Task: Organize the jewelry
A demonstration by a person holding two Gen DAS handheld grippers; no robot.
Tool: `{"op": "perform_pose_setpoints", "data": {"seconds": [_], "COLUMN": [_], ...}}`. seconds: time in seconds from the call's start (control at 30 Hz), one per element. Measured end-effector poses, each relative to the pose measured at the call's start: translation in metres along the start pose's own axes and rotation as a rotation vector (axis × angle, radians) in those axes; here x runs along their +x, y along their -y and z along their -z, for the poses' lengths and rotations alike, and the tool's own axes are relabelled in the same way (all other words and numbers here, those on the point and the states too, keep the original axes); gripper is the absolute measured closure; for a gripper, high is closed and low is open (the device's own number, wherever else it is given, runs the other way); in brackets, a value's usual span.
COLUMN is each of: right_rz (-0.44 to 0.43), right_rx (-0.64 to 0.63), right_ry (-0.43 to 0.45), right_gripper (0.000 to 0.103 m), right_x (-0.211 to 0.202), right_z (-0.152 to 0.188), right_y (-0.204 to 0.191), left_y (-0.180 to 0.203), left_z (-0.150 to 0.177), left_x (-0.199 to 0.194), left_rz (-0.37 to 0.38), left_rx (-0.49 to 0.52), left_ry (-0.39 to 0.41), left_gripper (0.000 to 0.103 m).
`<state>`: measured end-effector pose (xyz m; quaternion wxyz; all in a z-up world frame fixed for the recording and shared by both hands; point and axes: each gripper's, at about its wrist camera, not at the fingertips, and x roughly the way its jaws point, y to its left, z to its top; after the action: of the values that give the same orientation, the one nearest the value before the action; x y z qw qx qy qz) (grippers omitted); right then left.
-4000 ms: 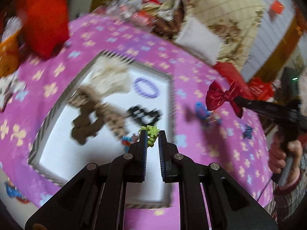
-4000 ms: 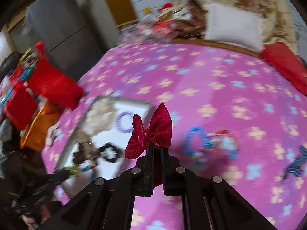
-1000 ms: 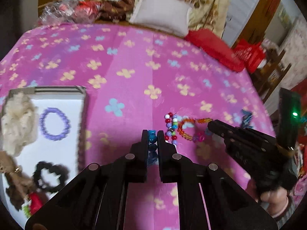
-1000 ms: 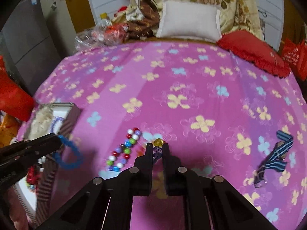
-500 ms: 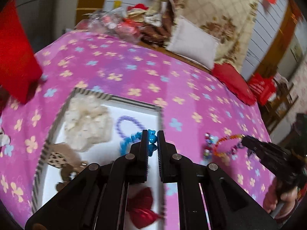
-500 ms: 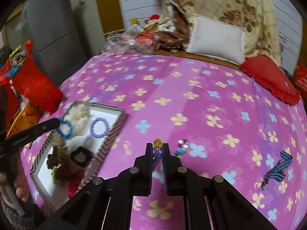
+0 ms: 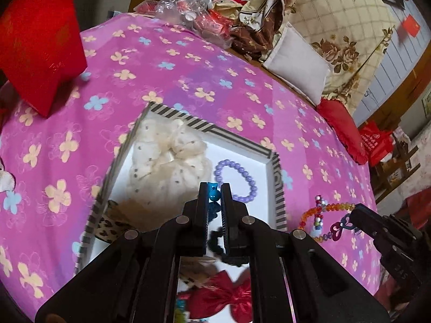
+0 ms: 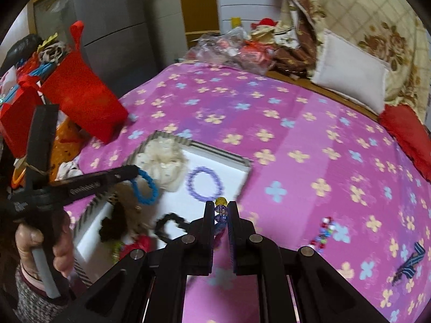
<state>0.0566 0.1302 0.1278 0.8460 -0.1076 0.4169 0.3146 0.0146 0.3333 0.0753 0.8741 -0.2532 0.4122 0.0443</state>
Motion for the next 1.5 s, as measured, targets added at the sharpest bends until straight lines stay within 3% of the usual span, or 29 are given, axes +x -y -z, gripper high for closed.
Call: {"op": "perform_pose_setpoints", "data": {"seconds": [0.13, 0.27, 0.37, 0.57, 0.8, 1.07, 1.23, 1.5], "right_rz": [-0.014, -0.029, -0.042, -0.019, -0.005, 0.073, 0.089, 0.123], "right_rx": [-0.034, -0.063, -0.064, -0.075, -0.025, 0.056, 0.111, 0.040], "right_ry": [-0.013, -0.021, -0.036, -0.053, -0.038, -0.168, -0.162, -0.190], "right_gripper": [0.095, 0.095, 0.094, 0.094, 0.094, 0.095, 0.094, 0.090], "right_x": [0.013, 0.027, 0.043, 0.077, 0.111, 0.170, 0.164, 0.147], "right_z": [-0.010, -0.024, -0.034, -0.062, -0.091, -0.077, -0.074, -0.042], "right_y": [-0.030, -0.056, -0.069, -0.080, -0.079, -0.045, -0.017, -0.011], "left_y": [-0.020, -0.035, -0.042, -0.049, -0.062, -0.053, -0.050, -0.044], "left_z": [0.000, 0.004, 0.006, 0.002, -0.005, -0.005, -0.005, -0.005], "left_x": [0.012, 0.025, 0.021, -0.005, -0.007, -0.004, -0.002, -0.003], "left_rz": [-0.019, -0.092, -0.134, -0.055, -0.083, -0.148, -0.152, -0.160], "left_rx": [-0.052, -0.095, -0.105, -0.126, -0.181, -0.137, -0.130, -0.123], "left_ry": [-0.056, -0.118, -0.095, -0.007, 0.028, 0.047, 0.052, 0.062], "left_gripper": [0.096, 0.096, 0.096, 0.085, 0.085, 0.081, 0.075, 0.074]}}
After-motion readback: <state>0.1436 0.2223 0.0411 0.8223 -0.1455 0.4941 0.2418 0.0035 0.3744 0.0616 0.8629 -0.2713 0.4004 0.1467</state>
